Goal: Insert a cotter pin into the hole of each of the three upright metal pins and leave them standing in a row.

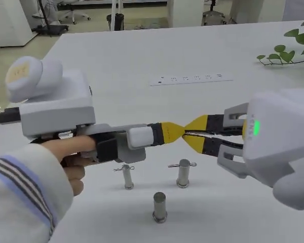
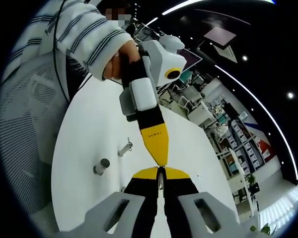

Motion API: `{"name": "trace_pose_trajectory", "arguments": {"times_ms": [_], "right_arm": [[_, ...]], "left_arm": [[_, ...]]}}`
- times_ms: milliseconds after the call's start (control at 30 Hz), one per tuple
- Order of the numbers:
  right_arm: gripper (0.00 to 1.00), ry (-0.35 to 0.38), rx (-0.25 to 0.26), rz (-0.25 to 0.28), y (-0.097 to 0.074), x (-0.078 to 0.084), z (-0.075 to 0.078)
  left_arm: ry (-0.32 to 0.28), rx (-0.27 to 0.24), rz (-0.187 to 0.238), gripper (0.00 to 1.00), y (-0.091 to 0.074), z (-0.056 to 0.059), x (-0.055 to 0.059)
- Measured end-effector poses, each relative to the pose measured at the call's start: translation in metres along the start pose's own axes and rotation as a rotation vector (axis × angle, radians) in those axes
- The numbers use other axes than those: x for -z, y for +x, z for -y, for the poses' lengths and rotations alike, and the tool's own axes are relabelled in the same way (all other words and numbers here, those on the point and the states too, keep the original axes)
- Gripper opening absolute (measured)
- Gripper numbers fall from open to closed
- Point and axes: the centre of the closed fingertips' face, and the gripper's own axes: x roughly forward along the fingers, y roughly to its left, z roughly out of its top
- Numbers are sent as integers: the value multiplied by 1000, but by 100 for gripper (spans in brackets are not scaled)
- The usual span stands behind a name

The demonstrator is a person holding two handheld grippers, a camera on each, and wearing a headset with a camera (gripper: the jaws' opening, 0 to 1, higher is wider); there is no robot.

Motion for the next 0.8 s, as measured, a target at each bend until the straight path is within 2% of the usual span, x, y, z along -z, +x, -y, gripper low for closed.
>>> {"name": "trace_pose_trajectory", "arguments": {"times_ms": [167, 267, 400, 433, 700, 800], "right_arm": [[0, -3, -2, 0, -1, -1, -1], [0, -6, -8, 3, -1, -3, -3], [0, -14, -11, 3, -1, -4, -5], [0, -11, -12, 3, 0, -4, -6], [0, 11, -13, 9, 3, -3, -7], [19, 52, -11, -6, 4, 2, -5]], "left_arm": [[-4, 7, -7, 0, -1, 1, 1], [24, 20, -19, 0, -3, 2, 3], [20, 10, -27, 0, -4, 0, 5], [43, 4, -30, 0, -4, 0, 6], [87, -21, -41, 0, -6, -5, 6], [101, -31, -46, 0, -7, -7, 7]]}}
